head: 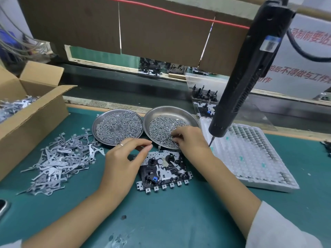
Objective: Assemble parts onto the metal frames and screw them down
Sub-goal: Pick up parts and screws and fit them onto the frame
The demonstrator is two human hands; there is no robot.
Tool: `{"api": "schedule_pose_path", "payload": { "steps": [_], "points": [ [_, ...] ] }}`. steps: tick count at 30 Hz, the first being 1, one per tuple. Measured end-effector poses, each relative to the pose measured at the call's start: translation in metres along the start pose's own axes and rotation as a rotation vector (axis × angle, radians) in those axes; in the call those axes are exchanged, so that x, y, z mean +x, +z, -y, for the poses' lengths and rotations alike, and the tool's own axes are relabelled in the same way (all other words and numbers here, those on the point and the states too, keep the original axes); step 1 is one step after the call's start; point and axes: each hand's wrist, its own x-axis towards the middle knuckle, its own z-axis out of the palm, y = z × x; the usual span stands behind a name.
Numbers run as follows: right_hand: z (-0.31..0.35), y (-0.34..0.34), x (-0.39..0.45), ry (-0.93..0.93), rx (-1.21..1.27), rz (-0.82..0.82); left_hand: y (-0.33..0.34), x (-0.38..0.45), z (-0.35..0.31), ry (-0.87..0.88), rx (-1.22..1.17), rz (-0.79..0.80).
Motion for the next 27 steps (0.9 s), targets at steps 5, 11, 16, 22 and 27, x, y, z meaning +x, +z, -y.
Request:
{"api": "schedule_pose_path", "payload": {
  "steps": [5, 11, 16, 22, 27],
  "points": [
    [0.002, 0.003, 0.0, -0.012, 0.032, -0.092, 0.0, 0.0, 0.0, -0.018, -0.027, 0.006],
    [0.001, -0.002, -0.01, 0.074, 0.445, -0.222, -0.001, -0.001, -0.001, -0.014, -0.037, 0.006],
    [0.006, -0.012, -0.043, 0.039, 0.891, -0.199, 0.002, -0.004, -0.007, -0.003, -0.103, 0.012],
    [0.011, -0.013, -0.079, 0.044, 1.236, -0.048, 0.006, -0.012, -0.016, 0.105, -0.145, 0.043],
    [0.01, -0.008, -0.083, 0.034, 1.268, 0.019, 0.008, -0.014, -0.013, 0.244, -0.115, 0.051]
  ]
}}
